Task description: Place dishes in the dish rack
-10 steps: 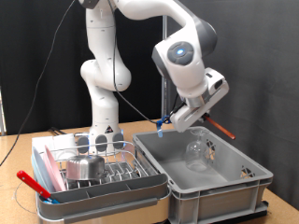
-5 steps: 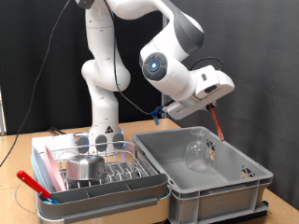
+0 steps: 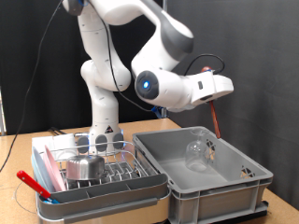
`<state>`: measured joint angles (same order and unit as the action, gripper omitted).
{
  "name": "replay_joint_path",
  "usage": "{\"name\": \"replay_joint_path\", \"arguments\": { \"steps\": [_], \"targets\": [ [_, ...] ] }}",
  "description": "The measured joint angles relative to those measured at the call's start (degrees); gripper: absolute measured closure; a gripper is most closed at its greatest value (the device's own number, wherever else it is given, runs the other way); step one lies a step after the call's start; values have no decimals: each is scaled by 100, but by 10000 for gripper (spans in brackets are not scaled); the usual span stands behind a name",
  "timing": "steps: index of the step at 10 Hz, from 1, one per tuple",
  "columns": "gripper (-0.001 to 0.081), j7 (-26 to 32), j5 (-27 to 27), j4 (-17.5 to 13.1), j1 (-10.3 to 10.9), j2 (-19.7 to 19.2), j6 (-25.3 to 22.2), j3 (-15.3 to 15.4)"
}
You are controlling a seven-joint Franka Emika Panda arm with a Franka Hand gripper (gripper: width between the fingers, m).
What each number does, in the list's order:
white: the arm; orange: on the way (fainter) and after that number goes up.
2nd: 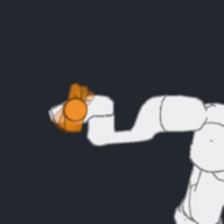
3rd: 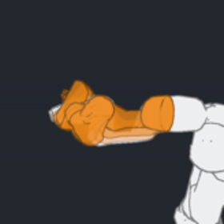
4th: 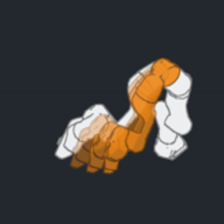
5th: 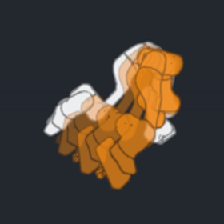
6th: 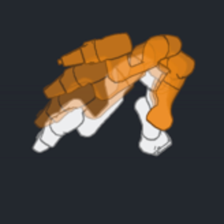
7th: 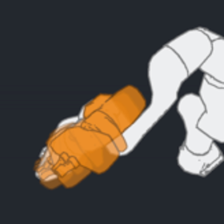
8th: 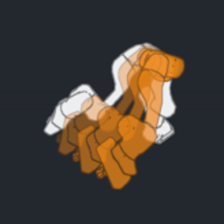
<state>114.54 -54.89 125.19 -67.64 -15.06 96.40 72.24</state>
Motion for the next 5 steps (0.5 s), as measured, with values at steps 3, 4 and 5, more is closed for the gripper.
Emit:
{"name": "replay_joint_path", "arguments": {
  "steps": [3,4,5],
  "targets": [
    [730,-771,-374,-267,93,-687,-162,-206],
    [730,-928,-348,-392,163,-825,-168,-249],
    [730,-966,-190,-519,246,-904,-168,-275]
  ]
}}
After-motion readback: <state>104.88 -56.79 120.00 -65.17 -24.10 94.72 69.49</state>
